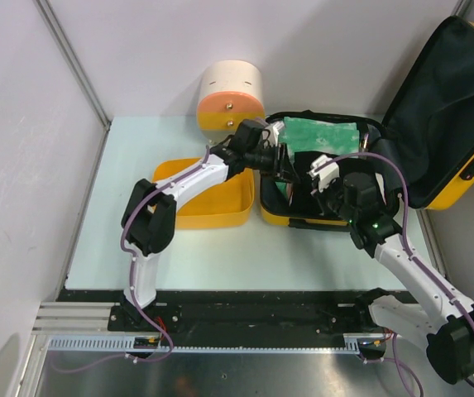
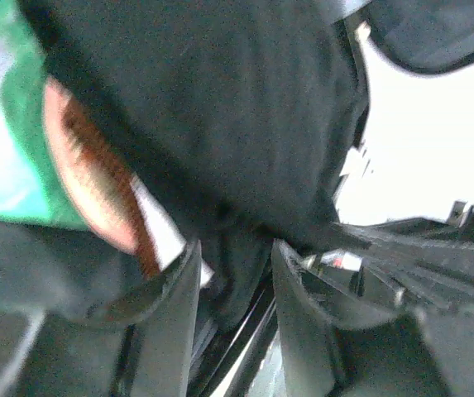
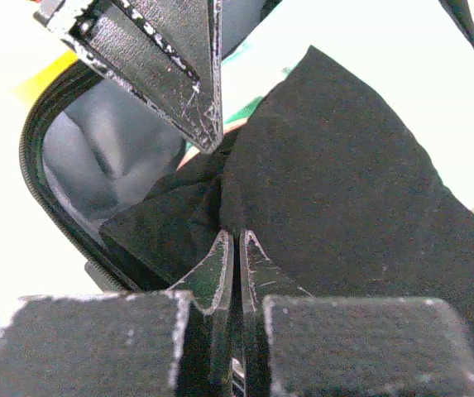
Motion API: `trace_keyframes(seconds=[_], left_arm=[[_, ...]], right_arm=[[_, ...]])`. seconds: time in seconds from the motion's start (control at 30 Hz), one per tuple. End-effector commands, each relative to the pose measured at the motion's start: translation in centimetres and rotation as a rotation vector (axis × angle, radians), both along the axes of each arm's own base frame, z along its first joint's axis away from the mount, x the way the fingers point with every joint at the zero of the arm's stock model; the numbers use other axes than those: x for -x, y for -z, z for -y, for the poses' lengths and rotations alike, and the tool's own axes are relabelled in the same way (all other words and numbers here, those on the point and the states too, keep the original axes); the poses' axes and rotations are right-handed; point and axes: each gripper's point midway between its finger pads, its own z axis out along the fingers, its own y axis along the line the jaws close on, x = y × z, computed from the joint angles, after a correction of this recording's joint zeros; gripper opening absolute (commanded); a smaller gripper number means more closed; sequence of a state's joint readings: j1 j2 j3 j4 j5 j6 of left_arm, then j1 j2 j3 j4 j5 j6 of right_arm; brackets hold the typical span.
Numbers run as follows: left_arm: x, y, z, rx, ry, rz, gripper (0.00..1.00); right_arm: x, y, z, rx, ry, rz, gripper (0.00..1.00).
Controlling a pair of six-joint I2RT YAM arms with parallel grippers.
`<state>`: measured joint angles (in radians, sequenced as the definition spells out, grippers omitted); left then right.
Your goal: Open, take out, and arrange the luggage
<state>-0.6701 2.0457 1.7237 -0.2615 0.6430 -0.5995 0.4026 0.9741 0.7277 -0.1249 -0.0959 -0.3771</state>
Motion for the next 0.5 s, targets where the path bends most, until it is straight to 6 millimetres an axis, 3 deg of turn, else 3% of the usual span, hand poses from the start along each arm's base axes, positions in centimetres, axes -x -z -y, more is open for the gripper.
trace_keyframes(seconds=[0.0, 0.07, 0.27, 0.47], left_arm=[[0.7, -0.9, -1.2, 0.009, -0.023, -0.003, 0.49], [1.7, 0.8, -1.5, -0.015, -0.01, -0.042, 0.54], [3.0, 3.6, -1.6, -0.055, 0.002, -0.104, 0.54], [3.6, 2.2, -0.2, -0.02, 0.058, -0.078, 0.47]], right_arm=[[0.3, -1.3, -1.2, -0.059, -0.054, 0.016, 0.0], [0.7, -1.1, -1.5, -0.06, -0.075, 0.003, 0.0], [1.2, -1.0, -1.1, -0.062, -0.089, -0.014, 0.0], [1.2, -0.9, -1.1, -0.065, -0.095, -0.03, 0.0]])
